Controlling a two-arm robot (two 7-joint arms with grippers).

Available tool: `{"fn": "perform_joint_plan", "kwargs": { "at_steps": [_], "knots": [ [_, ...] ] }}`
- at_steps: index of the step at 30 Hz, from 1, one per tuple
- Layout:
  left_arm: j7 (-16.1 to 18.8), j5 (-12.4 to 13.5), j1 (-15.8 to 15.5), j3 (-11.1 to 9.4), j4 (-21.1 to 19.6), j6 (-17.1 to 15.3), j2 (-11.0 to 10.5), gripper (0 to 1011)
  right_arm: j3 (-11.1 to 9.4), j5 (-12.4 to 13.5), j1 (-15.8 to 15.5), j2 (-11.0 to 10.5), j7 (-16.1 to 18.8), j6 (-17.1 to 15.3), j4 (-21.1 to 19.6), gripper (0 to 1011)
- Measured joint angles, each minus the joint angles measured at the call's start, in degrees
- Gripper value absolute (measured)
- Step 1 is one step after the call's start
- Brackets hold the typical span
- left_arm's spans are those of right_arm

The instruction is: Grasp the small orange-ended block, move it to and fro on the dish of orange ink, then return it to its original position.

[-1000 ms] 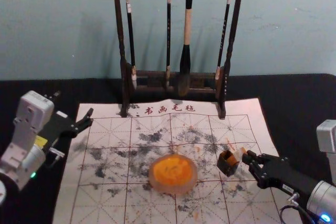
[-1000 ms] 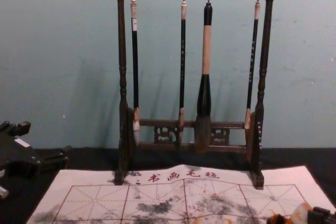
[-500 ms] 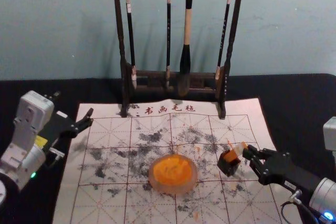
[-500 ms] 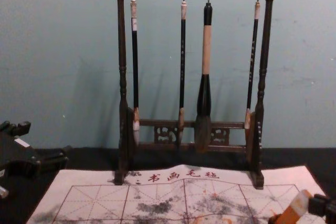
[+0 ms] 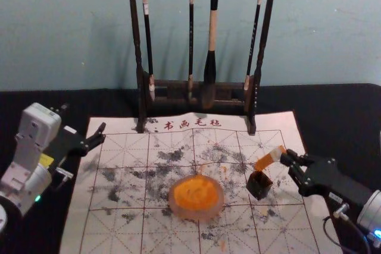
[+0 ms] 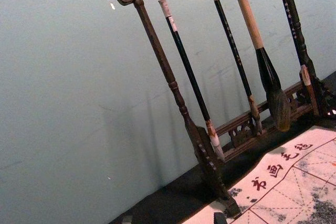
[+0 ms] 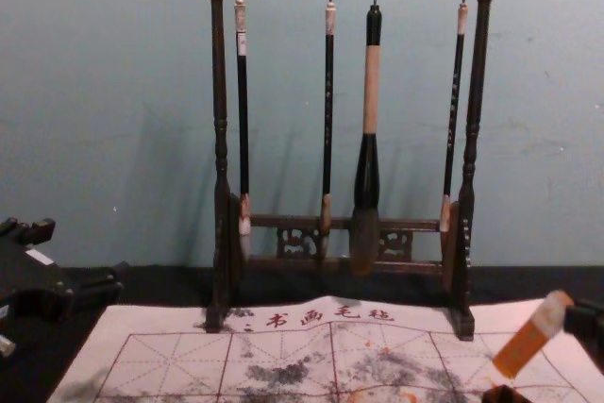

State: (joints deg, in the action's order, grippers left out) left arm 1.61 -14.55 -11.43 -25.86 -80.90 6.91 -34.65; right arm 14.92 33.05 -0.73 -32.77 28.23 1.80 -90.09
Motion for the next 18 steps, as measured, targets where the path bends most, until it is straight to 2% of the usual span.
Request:
{"fn": "perform_joint_plan", "kwargs": {
  "at_steps": [9,18],
  "knots": [
    [0.01,0.0,0.0,0.0,0.0,0.0,0.0,1001,0.62,-0.43,2.33,0.05,1.35,0.73,0.57,62],
    [0.01,0.0,0.0,0.0,0.0,0.0,0.0,1001,3.43,-2.08,6.18,0.17,3.66,0.4,2.91,62]
  ]
}}
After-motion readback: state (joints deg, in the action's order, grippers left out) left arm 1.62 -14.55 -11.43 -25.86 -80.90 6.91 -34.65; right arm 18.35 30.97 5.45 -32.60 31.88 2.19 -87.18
